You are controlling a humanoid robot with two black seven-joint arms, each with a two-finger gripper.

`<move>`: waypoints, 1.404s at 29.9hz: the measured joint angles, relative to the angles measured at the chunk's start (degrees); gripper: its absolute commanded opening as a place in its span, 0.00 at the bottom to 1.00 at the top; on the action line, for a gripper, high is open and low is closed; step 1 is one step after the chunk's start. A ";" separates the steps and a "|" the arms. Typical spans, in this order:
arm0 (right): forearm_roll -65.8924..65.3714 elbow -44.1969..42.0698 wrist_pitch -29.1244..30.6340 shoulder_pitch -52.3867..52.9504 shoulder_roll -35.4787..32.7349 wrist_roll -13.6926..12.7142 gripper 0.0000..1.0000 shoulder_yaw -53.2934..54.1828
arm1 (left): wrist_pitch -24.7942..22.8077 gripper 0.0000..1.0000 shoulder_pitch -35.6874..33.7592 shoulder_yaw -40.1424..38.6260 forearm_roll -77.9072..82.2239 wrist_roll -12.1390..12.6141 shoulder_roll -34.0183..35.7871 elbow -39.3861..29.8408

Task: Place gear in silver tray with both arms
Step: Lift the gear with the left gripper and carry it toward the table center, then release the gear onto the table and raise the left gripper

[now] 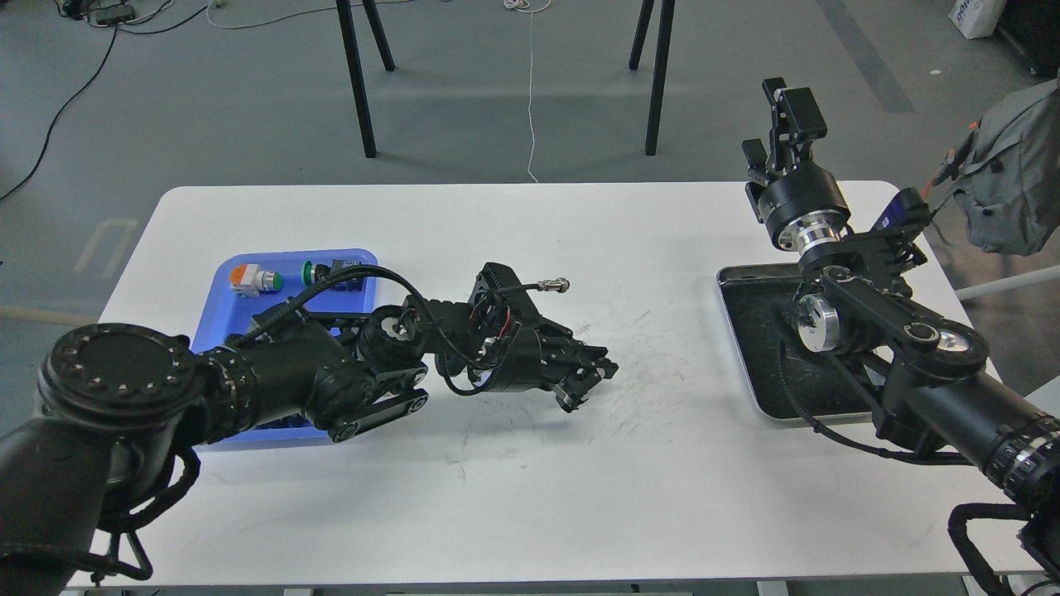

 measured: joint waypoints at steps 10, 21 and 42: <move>0.10 -0.02 0.14 -0.17 -0.15 0.00 0.94 -0.10 | 0.16 0.14 0.27 -0.18 -0.26 0.00 0.01 -0.39; 0.10 0.00 0.16 -0.27 -0.15 0.00 0.94 -0.43 | 0.00 0.27 0.56 -0.34 -1.12 0.00 0.01 -1.47; 0.01 -0.08 0.17 -0.32 -0.17 -0.08 0.94 -0.72 | -0.63 0.48 0.15 -1.40 -6.24 0.00 0.01 -1.99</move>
